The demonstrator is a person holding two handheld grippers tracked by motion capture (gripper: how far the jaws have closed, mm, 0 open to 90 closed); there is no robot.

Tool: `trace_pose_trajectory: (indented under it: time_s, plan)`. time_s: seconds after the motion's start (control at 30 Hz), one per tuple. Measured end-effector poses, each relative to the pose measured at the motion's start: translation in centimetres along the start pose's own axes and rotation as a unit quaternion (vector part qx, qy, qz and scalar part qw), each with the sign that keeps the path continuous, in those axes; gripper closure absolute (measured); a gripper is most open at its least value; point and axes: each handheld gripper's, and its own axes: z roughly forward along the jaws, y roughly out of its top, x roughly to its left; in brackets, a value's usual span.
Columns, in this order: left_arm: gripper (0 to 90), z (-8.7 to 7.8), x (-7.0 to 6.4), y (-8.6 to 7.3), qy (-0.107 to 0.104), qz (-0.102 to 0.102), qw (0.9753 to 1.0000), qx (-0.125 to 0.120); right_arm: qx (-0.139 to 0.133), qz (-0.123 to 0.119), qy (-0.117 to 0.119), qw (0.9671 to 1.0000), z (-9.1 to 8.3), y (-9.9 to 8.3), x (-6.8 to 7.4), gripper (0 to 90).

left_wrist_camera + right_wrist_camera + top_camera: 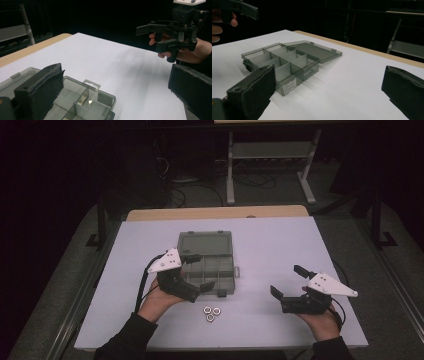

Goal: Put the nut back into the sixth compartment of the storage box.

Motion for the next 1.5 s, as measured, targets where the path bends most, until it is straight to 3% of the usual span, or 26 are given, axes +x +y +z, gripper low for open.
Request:
trace_pose_trajectory:
  time_s: [0.37, 0.93, 1.27, 1.5]
  plan:
    - [0.0, 1.2, 0.0, 0.6, 0.001, 0.009, 0.9999, 0.01, 0.003, -0.003, -0.001, 1.0, 0.0, 0.0, 0.0, 0.0]
    - [0.0, 1.5, -0.4, 0.4, 0.004, 0.015, 0.9978, 0.065, 0.01, -0.009, 0.005, 0.9999, 0.3, -0.2, 0.1, 0.0]
    - [0.0, 1.7, -0.4, 0.2, 0.006, 0.012, 0.9938, 0.11, 0.012, -0.008, 0.009, 0.9999, 0.4, -0.2, 0.1, 0.0]
    - [0.0, 1.8, -0.6, 0.1, 0.007, 0.014, 0.9893, 0.145, 0.013, -0.004, 0.012, 0.9998, 0.5, -0.2, 0.1, 0.0]
